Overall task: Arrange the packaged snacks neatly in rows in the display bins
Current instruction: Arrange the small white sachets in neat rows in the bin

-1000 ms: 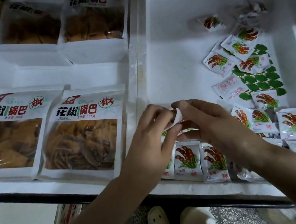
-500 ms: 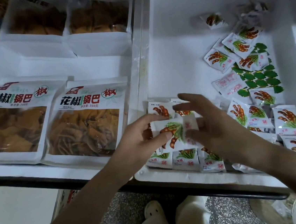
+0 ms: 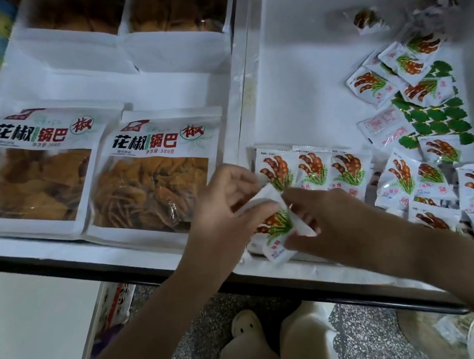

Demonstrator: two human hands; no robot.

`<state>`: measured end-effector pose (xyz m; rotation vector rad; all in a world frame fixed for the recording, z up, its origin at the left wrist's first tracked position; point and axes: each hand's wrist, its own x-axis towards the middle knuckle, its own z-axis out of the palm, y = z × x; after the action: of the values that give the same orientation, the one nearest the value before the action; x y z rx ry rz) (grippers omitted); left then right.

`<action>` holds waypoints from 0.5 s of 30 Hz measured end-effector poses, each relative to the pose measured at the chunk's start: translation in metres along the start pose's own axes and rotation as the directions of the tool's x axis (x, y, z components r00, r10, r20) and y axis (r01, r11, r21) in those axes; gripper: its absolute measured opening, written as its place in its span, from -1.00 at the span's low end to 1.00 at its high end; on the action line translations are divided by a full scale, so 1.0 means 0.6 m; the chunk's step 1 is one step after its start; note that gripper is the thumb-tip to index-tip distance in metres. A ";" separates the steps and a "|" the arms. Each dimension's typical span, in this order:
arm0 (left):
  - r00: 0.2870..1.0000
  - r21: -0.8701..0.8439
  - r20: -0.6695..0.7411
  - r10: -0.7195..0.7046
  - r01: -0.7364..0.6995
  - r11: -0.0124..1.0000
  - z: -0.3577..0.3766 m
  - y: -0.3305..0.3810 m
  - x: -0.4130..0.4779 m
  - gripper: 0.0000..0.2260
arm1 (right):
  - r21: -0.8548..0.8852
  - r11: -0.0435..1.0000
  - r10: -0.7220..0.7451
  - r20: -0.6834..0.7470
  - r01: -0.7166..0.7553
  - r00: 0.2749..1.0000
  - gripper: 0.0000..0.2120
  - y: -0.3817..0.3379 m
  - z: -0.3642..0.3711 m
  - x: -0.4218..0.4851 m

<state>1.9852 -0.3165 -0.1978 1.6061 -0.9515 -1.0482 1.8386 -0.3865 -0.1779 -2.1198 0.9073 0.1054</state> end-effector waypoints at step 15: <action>0.898 0.749 0.308 0.315 -0.433 0.502 -0.021 -0.070 0.007 -0.74 | -0.098 0.994 -0.070 -0.289 0.043 0.955 -0.76 0.046 0.057 0.017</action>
<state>2.0027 -0.3068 -0.2374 1.8925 -1.9834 -0.3805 1.8362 -0.3794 -0.2224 -2.2827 1.0272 -0.2060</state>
